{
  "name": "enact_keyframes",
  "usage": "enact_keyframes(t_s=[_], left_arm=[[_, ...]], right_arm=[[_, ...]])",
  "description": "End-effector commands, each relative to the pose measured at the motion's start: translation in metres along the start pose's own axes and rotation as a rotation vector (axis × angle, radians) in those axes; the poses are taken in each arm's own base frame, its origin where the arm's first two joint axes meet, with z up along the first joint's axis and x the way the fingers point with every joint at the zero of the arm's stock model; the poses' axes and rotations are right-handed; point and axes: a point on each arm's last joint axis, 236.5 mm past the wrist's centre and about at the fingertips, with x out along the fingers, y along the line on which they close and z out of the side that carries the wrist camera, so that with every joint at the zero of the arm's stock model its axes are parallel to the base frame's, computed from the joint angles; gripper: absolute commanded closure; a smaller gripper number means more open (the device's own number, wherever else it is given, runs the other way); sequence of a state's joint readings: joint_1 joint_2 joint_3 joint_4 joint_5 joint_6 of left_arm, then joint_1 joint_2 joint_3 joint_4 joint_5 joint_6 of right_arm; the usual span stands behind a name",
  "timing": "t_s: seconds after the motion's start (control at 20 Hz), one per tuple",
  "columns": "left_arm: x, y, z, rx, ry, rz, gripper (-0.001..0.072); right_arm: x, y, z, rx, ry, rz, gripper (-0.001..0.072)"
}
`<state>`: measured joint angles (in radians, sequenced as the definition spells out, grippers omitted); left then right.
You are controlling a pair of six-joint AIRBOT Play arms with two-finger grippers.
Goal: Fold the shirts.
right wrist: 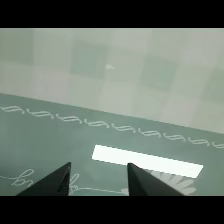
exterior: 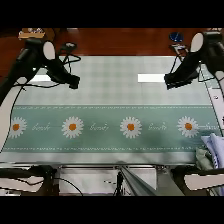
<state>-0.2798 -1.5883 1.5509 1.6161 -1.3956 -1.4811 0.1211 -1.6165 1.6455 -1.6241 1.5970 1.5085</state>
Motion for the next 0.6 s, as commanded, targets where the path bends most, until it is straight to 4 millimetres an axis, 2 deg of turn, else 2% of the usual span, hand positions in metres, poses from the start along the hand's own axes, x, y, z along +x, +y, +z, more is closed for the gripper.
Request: enact_keyframes(t_s=[0.0,0.05,0.15,0.25,0.35,0.55], left_arm=[[0.01,0.0,-0.023,-0.035,0.124,0.041,-0.0013],[0.009,-0.001,-0.02,-0.036,0.109,0.033,-0.0013],[0.008,-0.015,-0.008,-0.038,0.062,-0.03,-0.0013],[0.008,-0.026,0.003,-0.046,0.017,-0.086,-0.0013],[0.007,-0.034,0.011,-0.056,-0.017,-0.122,-0.0013],[0.009,-0.035,0.015,-0.061,-0.031,-0.129,-0.0013]], right_arm=[[0.008,0.03,0.007,-0.005,0.0,0.05,0.0231],[0.007,0.034,0.016,-0.002,-0.039,0.066,0.0217],[0.004,0.045,0.034,0.003,-0.117,0.111,0.0111],[0.003,0.048,0.044,0.014,-0.158,0.126,0.0111],[0.004,0.047,0.046,0.009,-0.163,0.12,0.0111],[0.003,0.047,0.046,0.01,-0.164,0.122,0.0115]])
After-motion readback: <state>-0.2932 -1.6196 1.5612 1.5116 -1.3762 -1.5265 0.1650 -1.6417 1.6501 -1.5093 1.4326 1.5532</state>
